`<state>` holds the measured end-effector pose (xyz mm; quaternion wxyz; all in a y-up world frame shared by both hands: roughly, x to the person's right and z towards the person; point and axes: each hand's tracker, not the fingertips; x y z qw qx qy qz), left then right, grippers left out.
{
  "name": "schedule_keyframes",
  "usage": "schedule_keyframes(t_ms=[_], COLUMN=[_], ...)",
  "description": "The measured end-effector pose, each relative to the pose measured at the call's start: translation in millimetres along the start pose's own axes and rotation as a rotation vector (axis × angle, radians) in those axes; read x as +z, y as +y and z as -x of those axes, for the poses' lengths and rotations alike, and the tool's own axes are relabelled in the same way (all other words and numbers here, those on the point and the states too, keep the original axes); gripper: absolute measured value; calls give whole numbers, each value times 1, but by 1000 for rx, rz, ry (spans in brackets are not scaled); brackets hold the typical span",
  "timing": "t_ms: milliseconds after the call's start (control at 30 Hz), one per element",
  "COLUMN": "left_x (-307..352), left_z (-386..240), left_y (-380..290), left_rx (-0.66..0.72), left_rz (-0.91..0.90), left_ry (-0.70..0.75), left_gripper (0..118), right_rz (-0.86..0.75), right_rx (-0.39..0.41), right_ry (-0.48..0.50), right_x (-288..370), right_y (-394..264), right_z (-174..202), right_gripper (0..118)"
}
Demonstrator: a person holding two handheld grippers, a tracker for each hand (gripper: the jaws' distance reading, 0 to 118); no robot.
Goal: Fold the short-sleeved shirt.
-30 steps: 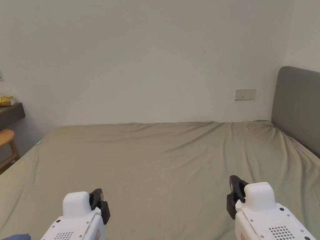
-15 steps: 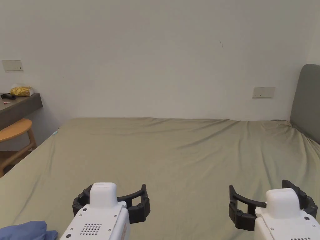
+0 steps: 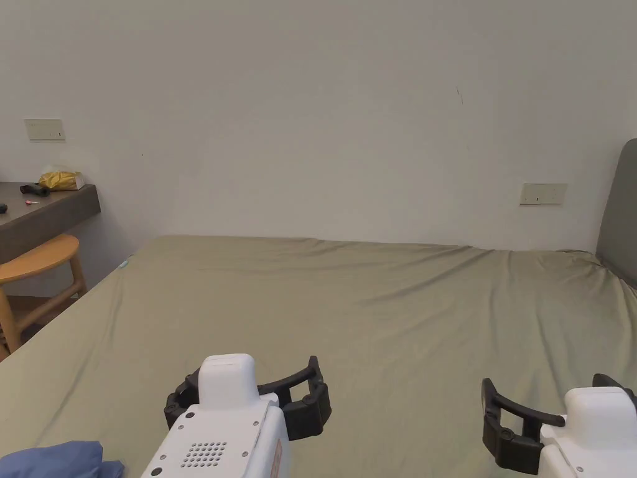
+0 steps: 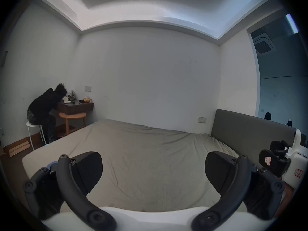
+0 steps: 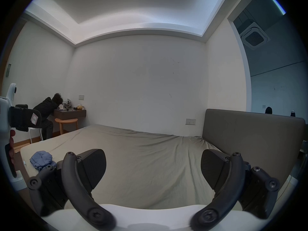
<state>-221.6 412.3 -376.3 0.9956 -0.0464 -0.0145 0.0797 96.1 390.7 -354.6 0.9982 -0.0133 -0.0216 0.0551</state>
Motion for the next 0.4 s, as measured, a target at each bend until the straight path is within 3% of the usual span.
schedule_keyframes(t_ms=[133,267,300,400], left_x=[-2,-9,-6,-7], left_z=[1,-8,-6,0], left_y=[6,0,0,4], left_rx=[-2,-65,-49,60], left_rz=[12,-49,-74,100], left_ry=[-9,185,188,90], left_gripper=[118,118,118,118], right_rz=[-3,-3,-5,-8], right_rx=[-18,-3,-6,-20], right_ry=[0,-10,-11,-6], right_x=[1,2,3,4], right_y=[1,1,2,4], right_z=[-2,-3,-4,-6], right_gripper=[116,116,116,116])
